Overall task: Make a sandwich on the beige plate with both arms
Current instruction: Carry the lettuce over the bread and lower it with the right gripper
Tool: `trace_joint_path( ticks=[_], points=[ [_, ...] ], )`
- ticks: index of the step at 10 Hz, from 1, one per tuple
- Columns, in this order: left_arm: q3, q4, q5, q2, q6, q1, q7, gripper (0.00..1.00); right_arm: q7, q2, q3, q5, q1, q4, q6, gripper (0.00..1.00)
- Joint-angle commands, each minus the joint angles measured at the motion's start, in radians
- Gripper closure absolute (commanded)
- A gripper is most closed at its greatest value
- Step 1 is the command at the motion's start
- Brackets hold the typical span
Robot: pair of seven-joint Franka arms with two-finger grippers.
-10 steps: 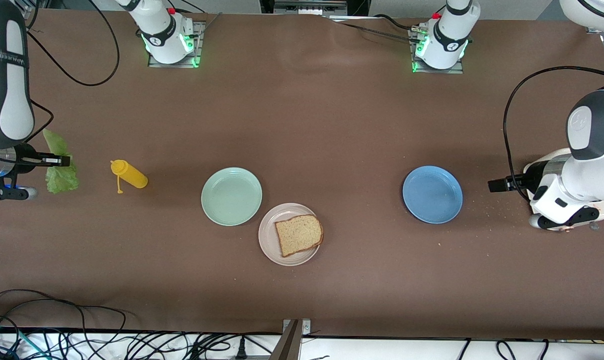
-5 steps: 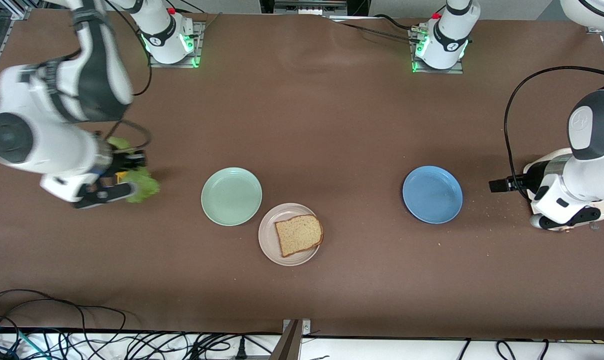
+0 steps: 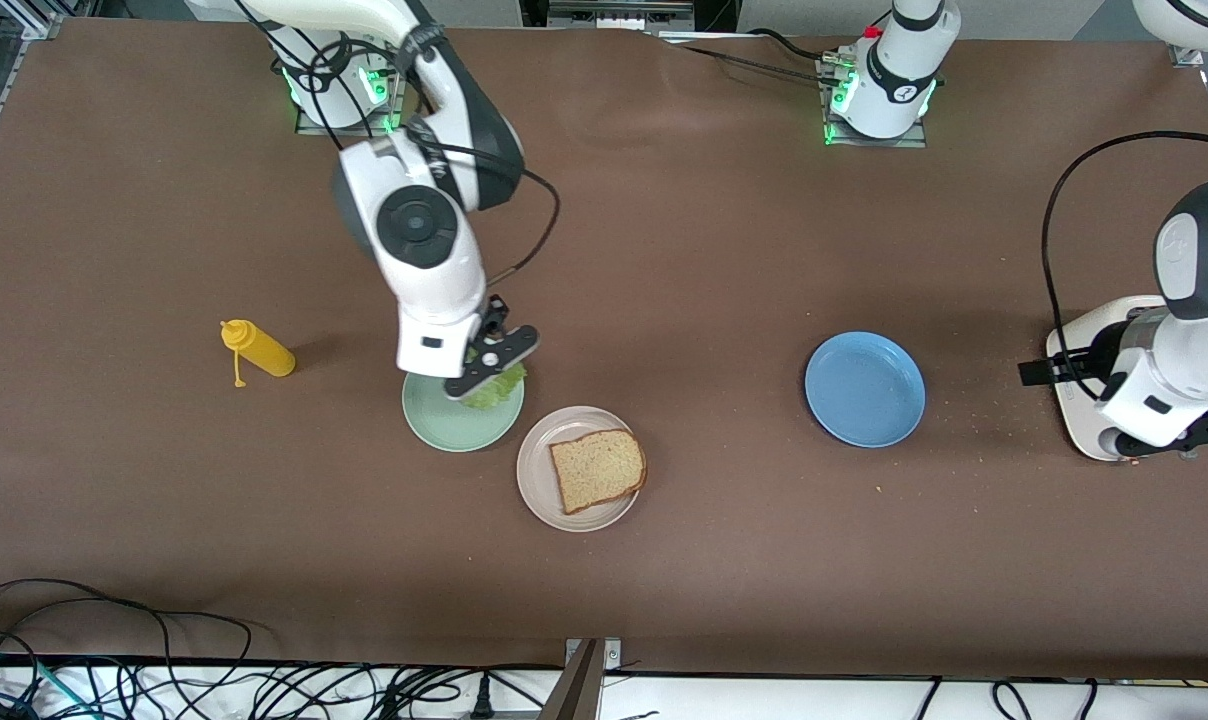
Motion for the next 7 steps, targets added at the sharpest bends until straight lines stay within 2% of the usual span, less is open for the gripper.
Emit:
trace_joint_path(
  ticks=[1, 3, 7],
  points=[
    [-0.005, -0.013, 0.033, -0.028, -0.003, 0.073, 0.096, 0.0, -0.052, 0.076, 0.029, -0.01, 0.007, 0.024, 0.153, 1.0],
    [-0.005, -0.009, 0.031, -0.028, -0.001, 0.127, 0.147, 0.0, -0.182, 0.155, 0.038, 0.002, 0.004, 0.024, 0.347, 1.0],
    [-0.005, 0.01, 0.027, -0.025, 0.0, 0.187, 0.235, 0.0, -0.205, 0.242, 0.075, 0.017, 0.001, 0.029, 0.635, 1.0]
  ],
)
